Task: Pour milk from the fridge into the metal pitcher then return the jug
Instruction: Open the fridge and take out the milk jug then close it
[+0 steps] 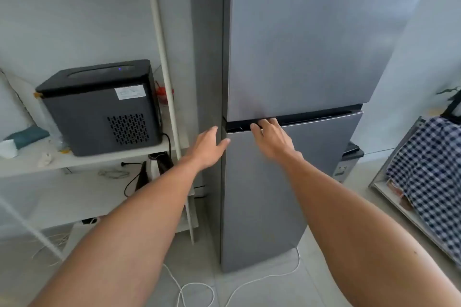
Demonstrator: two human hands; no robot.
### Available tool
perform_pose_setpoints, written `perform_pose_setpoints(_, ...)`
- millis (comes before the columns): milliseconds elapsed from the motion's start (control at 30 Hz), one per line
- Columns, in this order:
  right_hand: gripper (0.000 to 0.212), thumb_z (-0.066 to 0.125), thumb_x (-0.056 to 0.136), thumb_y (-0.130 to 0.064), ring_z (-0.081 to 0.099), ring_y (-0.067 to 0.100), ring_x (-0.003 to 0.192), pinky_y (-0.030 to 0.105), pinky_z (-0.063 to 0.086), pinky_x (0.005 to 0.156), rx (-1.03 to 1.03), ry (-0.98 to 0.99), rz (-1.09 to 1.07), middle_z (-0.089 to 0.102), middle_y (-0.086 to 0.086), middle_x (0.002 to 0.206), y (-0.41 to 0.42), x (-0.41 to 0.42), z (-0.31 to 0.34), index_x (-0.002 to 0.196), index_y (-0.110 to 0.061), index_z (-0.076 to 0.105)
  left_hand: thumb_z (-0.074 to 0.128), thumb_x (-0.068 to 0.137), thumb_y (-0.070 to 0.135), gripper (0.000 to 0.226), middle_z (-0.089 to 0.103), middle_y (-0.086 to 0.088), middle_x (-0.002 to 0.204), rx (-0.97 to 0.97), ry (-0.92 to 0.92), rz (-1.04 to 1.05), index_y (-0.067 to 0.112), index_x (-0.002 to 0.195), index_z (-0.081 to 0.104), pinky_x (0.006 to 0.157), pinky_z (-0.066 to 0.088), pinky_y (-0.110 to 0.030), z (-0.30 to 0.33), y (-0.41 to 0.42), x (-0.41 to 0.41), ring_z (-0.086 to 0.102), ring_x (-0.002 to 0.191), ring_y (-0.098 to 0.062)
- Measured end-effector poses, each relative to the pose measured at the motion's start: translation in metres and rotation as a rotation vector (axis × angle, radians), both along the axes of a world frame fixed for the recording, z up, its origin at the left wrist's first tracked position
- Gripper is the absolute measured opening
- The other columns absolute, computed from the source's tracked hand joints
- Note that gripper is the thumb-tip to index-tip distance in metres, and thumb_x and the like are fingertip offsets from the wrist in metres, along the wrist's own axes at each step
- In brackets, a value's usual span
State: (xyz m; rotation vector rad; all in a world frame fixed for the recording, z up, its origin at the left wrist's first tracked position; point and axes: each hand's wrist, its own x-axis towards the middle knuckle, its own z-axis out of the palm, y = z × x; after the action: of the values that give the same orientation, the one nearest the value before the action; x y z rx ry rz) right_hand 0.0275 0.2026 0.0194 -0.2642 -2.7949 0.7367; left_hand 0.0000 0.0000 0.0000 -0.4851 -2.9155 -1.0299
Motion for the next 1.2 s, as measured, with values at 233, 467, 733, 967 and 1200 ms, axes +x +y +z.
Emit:
perform_pose_setpoints(233,0.052,0.026,0.107,-0.058,0.055,0.033,0.093,0.041,0.042,0.08,-0.19,0.047,-0.095,0.048,0.002,0.116,-0.017,-0.026,-0.021,0.086,-0.02,0.054,0.065,0.098,0.047,0.063,0.056,-0.006,0.147,0.197,-0.106,-0.031,0.016,0.149,0.045,0.113,0.041,-0.045,-0.038,0.012,-0.036,0.052,0.136,-0.028)
perform_pose_setpoints(467,0.062,0.038,0.105,-0.062,0.049,0.015,0.096,0.033,0.038,0.077,-0.44,0.191,-0.117,0.053,0.002,0.079,-0.011,-0.048,-0.036,0.065,-0.015,0.043,0.079,0.084,0.047,0.055,0.072,0.002,0.123,0.416,-0.12,-0.082,0.022,0.128,0.059,0.102,0.052,-0.046,-0.067,0.016,-0.073,0.068,0.112,-0.019)
perform_pose_setpoints(733,0.061,0.043,0.104,-0.063,0.047,0.01,0.089,0.032,0.035,0.078,-0.479,0.143,-0.108,0.05,0.003,0.086,-0.008,-0.046,-0.031,0.067,-0.014,0.044,0.076,0.083,0.057,0.061,0.067,0.008,0.129,0.495,-0.153,-0.111,0.032,0.133,0.053,0.094,0.056,-0.055,-0.07,0.013,-0.062,0.064,0.119,-0.015)
perform_pose_setpoints(967,0.061,0.04,0.104,-0.065,0.046,0.008,0.077,0.034,0.035,0.077,-0.427,0.095,-0.183,0.053,0.009,0.104,-0.008,-0.028,-0.027,0.069,-0.015,0.043,0.077,0.089,0.045,0.053,0.064,0.003,0.123,0.533,-0.15,-0.111,0.023,0.131,0.052,0.092,0.058,-0.053,-0.066,0.017,-0.023,0.064,0.114,-0.017)
perform_pose_setpoints(1200,0.061,0.045,0.103,-0.059,0.044,0.021,0.068,0.034,0.031,0.06,-0.415,0.093,-0.251,0.044,0.001,0.083,0.004,0.026,-0.019,0.06,-0.016,0.036,0.056,0.085,0.079,0.049,0.073,0.003,0.092,0.587,-0.149,-0.066,0.032,0.093,0.065,0.079,0.062,-0.052,-0.061,0.016,0.025,0.074,0.085,-0.016)
